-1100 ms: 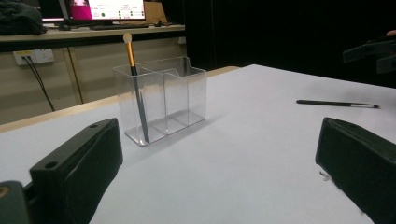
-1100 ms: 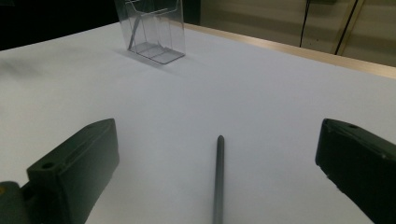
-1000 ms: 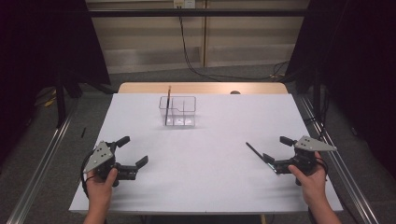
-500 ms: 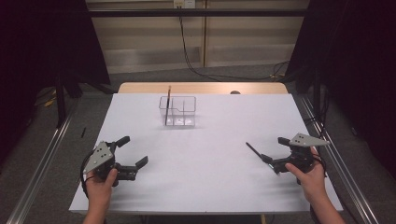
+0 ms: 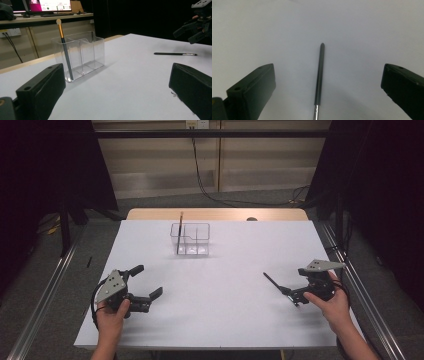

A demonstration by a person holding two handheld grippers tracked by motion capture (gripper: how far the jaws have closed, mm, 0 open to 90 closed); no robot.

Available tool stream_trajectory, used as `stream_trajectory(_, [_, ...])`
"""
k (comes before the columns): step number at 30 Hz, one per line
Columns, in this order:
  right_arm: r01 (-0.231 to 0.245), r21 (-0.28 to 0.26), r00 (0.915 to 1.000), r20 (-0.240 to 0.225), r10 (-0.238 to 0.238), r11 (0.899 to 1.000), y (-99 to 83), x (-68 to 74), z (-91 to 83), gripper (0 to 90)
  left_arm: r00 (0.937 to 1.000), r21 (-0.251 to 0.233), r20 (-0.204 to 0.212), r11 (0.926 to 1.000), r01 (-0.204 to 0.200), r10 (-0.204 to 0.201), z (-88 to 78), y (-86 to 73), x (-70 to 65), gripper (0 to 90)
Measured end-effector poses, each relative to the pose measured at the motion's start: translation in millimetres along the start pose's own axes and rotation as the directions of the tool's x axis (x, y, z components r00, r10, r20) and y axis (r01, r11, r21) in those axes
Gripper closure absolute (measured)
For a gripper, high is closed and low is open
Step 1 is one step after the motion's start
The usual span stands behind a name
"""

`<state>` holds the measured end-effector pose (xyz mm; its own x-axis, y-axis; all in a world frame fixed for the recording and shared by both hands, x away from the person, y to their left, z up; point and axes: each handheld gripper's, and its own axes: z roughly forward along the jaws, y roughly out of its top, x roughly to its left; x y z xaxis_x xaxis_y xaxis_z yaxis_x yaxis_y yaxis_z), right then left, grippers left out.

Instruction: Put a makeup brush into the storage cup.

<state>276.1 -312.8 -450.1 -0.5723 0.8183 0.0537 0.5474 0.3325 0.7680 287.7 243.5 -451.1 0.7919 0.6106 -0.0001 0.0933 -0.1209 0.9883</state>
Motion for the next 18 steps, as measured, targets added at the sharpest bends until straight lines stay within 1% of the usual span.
stream_trajectory(2, [0.016,0.021,0.9999,-0.001,-0.016,1.0,1.3,-0.1,1.0,0.0,1.0,-0.002,0.003,1.0,0.002,-0.002,0.7,0.2,0.3,0.6])
stream_trajectory(4, [0.011,0.037,0.9999,-0.01,-0.011,0.999,2.4,-0.3,2.0,0.0,1.0,-0.002,0.003,1.0,0.004,-0.004,1.3,0.0,0.5,0.6])
stream_trajectory(5, [0.011,0.043,0.9998,-0.017,-0.01,0.999,3.0,-0.2,2.6,0.0,1.0,0.003,0.003,1.0,-0.002,0.002,1.2,-0.2,1.3,0.6])
stream_trajectory(8, [0.02,0.081,0.9997,-0.018,-0.018,0.997,4.9,-0.1,5.8,0.0,1.0,0.003,0.005,1.0,0.006,-0.006,1.2,-1.3,2.2,0.6])
stream_trajectory(12, [0.025,0.124,0.9996,-0.014,-0.024,0.992,8.2,-1.5,9.7,0.0,1.0,0.003,0.005,1.0,0.005,-0.005,0.0,-1.0,2.4,0.6])
stream_trajectory(15, [0.014,0.155,0.9998,-0.018,-0.012,0.988,11.9,-2.3,11.2,0.0,1.0,0.002,0.005,1.0,0.006,-0.006,-0.1,-1.4,2.1,0.6])
stream_trajectory(16, [0.015,0.17,0.9997,-0.019,-0.012,0.985,13.1,-3.0,11.9,0.0,0.9999,0.002,0.008,0.9999,0.012,-0.012,0.2,-1.7,1.5,0.6])
stream_trajectory(17, [0.009,0.188,0.9998,-0.022,-0.005,0.982,14.2,-3.0,12.8,0.0,0.9999,0.002,0.007,0.9999,0.011,-0.011,0.3,-2.0,1.4,0.6])
stream_trajectory(18, [0.006,0.208,0.9999,-0.013,-0.003,0.978,15.2,-3.0,13.5,0.0,0.9999,0.003,0.008,0.9999,0.012,-0.012,0.4,-2.1,1.2,0.6])
